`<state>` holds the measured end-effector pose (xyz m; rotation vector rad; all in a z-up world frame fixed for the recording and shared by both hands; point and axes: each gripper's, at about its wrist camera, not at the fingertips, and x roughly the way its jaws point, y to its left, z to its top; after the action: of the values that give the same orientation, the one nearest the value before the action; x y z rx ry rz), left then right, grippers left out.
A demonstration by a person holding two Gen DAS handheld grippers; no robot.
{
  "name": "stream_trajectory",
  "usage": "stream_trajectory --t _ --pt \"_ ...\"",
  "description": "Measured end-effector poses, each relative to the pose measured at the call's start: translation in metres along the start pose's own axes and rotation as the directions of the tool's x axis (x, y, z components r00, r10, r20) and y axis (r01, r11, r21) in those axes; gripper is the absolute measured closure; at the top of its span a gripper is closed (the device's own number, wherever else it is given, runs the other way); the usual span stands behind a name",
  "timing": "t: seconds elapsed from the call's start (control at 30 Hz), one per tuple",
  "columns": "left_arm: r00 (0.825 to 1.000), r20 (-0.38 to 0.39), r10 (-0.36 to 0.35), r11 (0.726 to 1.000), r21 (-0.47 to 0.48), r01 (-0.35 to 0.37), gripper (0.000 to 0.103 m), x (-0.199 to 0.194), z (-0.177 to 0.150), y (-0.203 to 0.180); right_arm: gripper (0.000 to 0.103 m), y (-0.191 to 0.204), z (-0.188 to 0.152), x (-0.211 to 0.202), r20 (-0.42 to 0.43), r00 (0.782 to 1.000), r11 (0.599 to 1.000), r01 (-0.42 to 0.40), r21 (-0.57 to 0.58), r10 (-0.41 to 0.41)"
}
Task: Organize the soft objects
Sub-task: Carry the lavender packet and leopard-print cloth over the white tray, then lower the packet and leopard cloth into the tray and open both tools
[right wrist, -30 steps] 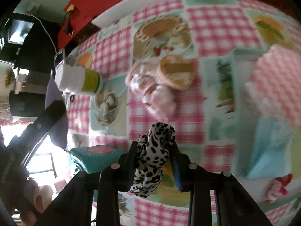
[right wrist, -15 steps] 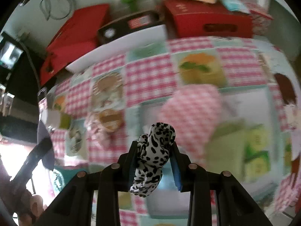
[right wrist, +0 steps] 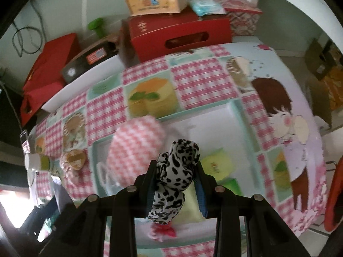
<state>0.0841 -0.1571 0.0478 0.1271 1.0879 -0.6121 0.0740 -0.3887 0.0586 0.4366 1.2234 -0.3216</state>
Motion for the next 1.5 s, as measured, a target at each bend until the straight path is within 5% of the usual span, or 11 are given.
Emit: stream_trajectory --t 0.3,0.53,0.7,0.77,0.93,1.13,1.27,1.4,1.5 --pt "0.999 -0.03 -0.039 0.999 0.019 0.039 0.059 0.028 -0.004 -0.017 0.068 -0.023 0.028 0.018 0.01 0.991 0.991 0.134 -0.03 -0.134" --pt "0.997 -0.046 -0.057 0.997 0.053 0.06 0.058 0.043 -0.006 -0.029 0.067 -0.028 0.044 0.051 -0.01 0.987 0.986 0.163 -0.029 -0.163" --pt "0.997 -0.059 -0.056 0.996 0.068 0.06 0.054 0.047 -0.008 -0.035 0.066 -0.029 0.051 0.066 -0.016 0.978 0.978 0.208 -0.034 -0.208" --pt "0.997 -0.058 -0.053 0.996 0.065 0.057 0.045 0.047 -0.007 -0.034 0.066 -0.028 0.053 0.069 -0.019 0.976 0.976 0.215 -0.039 -0.216" --pt "0.997 -0.048 -0.065 0.997 0.034 0.066 0.034 0.043 -0.003 -0.025 0.042 -0.028 0.053 0.073 -0.038 0.979 0.979 0.201 -0.029 -0.202" --pt "0.999 -0.028 -0.045 0.999 -0.022 0.044 0.032 0.036 0.003 -0.006 0.038 -0.031 0.053 0.072 -0.054 0.977 0.979 0.204 -0.024 -0.205" --pt "1.0 -0.001 0.017 0.992 -0.125 -0.017 0.007 0.03 0.008 0.03 0.028 -0.035 0.05 0.07 -0.076 0.977 0.98 0.197 -0.014 -0.197" --pt "0.996 0.011 0.088 0.974 -0.208 -0.084 0.005 0.024 0.011 0.066 0.001 -0.038 0.046 0.068 -0.086 0.98 0.984 0.178 0.001 -0.177" --pt "0.993 0.005 0.121 0.959 -0.258 -0.115 0.003 0.022 0.011 0.09 0.0 -0.036 0.044 0.065 -0.078 0.978 0.981 0.194 -0.006 -0.194"
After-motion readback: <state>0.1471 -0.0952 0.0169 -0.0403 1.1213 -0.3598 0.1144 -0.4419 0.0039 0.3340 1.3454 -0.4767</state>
